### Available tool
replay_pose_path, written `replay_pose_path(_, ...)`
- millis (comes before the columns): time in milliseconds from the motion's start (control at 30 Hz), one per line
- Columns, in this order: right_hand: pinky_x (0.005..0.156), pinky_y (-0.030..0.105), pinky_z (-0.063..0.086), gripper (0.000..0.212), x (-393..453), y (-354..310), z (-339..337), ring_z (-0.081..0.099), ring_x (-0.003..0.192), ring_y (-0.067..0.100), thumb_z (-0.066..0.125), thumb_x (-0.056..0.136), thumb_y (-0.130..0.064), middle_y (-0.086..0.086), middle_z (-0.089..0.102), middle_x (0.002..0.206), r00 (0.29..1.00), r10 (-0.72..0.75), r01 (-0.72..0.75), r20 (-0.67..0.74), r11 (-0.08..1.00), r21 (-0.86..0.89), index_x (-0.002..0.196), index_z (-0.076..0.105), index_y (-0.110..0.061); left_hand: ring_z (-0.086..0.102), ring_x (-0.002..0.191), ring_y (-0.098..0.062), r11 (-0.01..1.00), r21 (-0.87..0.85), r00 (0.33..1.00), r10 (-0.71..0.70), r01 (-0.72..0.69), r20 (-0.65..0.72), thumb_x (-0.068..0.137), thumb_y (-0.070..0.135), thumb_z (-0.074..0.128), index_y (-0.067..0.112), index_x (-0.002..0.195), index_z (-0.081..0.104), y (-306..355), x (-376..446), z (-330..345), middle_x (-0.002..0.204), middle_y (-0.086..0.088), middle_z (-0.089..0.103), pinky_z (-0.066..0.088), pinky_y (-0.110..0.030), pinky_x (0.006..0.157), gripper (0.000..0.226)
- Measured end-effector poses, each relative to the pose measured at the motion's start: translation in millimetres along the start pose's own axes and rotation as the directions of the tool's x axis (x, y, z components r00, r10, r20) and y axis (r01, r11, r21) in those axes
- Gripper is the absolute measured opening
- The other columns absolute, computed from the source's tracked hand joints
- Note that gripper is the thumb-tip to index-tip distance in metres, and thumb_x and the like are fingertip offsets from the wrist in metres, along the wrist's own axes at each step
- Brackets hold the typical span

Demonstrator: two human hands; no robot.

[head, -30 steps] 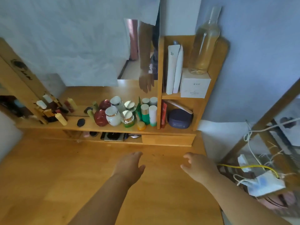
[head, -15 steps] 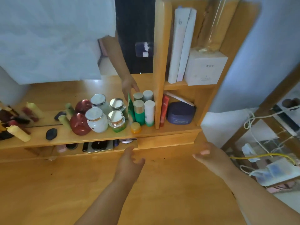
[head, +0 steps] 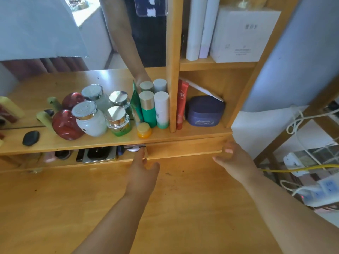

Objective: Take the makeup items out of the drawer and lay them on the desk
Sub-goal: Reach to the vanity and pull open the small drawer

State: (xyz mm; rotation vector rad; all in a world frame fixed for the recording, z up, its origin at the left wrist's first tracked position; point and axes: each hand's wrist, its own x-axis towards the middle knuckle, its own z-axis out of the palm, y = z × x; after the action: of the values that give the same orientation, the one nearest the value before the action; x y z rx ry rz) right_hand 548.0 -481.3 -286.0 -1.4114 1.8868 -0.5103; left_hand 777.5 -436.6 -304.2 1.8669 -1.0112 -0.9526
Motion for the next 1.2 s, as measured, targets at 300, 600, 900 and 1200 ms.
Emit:
replay_pose_path(300, 0.088, 0.036, 0.044, 0.054, 11, -2, -1, 0.058, 0.11, 0.022, 0.067, 0.082, -0.025, 0.003, 0.053, 0.131, 0.997, -0.075, 0.075, -0.021, 0.997, -0.007, 0.128, 0.04, -0.019, 0.046, 0.124, -0.016, 0.995, 0.078, 0.997, 0.068, -0.07, 0.023, 0.084, 0.013, 0.06, 0.022, 0.138, 0.035, -6, 9, 4, 0.136, -0.001, 0.05, 0.036, -0.026, 0.097, 0.06)
replay_pose_path(600, 0.088, 0.032, 0.041, 0.055, 4, -1, -2, 0.056, 0.113, 0.018, 0.067, 0.083, -0.023, -0.001, 0.052, 0.133, 0.993, -0.117, 0.118, -0.034, 0.992, 0.04, 0.13, 0.039, -0.022, 0.045, 0.124, -0.013, 0.992, 0.071, 0.994, 0.107, -0.108, 0.014, 0.083, 0.004, 0.056, 0.022, 0.134, 0.04, -2, -1, 6, 0.117, 0.01, 0.048, 0.033, -0.023, 0.092, 0.056)
replay_pose_path(900, 0.092, 0.034, 0.043, 0.051, -21, 12, -3, 0.051, 0.118, 0.015, 0.066, 0.083, -0.014, 0.001, 0.054, 0.13, 0.994, -0.102, 0.105, -0.025, 0.985, 0.135, 0.126, 0.041, -0.02, 0.043, 0.128, -0.016, 0.998, -0.029, 0.998, 0.061, -0.06, 0.021, 0.085, 0.002, 0.053, 0.016, 0.138, 0.035, -9, -26, 3, 0.135, -0.003, 0.049, 0.031, -0.023, 0.098, 0.058)
replay_pose_path(1200, 0.094, 0.031, 0.04, 0.065, -42, 31, 9, 0.046, 0.123, 0.014, 0.068, 0.081, -0.009, 0.002, 0.047, 0.137, 0.998, -0.065, 0.066, -0.012, 0.978, 0.196, 0.135, 0.032, -0.018, 0.041, 0.13, -0.018, 0.998, -0.053, 0.999, 0.033, -0.031, 0.03, 0.084, 0.002, 0.057, 0.015, 0.139, 0.032, -24, -41, 0, 0.138, -0.009, 0.046, 0.032, -0.027, 0.103, 0.062)
